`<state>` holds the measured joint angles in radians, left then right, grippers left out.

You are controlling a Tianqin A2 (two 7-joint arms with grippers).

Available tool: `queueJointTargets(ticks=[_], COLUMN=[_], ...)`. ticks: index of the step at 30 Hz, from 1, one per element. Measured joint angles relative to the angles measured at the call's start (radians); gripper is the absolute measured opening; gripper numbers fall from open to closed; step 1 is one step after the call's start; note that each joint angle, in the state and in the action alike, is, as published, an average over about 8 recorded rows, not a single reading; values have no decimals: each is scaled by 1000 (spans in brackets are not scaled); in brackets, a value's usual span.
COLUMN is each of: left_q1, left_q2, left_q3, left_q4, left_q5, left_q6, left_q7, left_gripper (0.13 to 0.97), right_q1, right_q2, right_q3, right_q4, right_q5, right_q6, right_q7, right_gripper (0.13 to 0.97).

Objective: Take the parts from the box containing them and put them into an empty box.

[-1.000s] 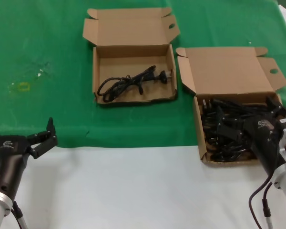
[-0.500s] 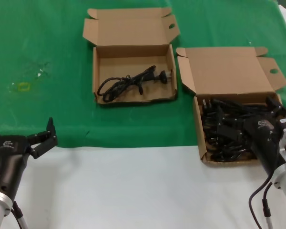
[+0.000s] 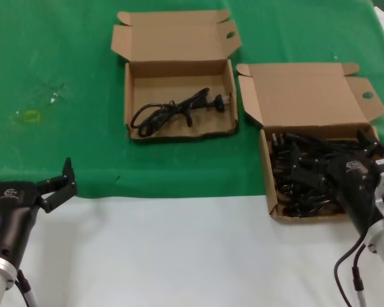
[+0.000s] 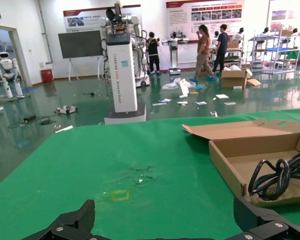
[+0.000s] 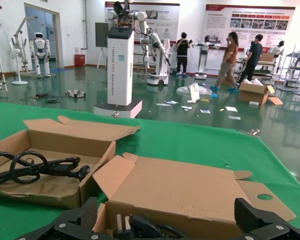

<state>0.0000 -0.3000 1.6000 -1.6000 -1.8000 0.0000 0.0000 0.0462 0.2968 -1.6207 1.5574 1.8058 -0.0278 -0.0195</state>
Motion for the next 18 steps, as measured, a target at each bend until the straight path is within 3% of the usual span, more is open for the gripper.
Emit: queueJointTargets(ticks=[18], left_q1=[0], left_q2=[0], left_q3=[0], left_q4=[0], left_q5=[0], left_q6=[0], left_q7=[0], left_gripper=[966], right_q1=[0], right_q2=[0], right_q3=[0], right_q4=[0], right_q5=[0], right_q6=[0], right_q7=[0], right_gripper=[966])
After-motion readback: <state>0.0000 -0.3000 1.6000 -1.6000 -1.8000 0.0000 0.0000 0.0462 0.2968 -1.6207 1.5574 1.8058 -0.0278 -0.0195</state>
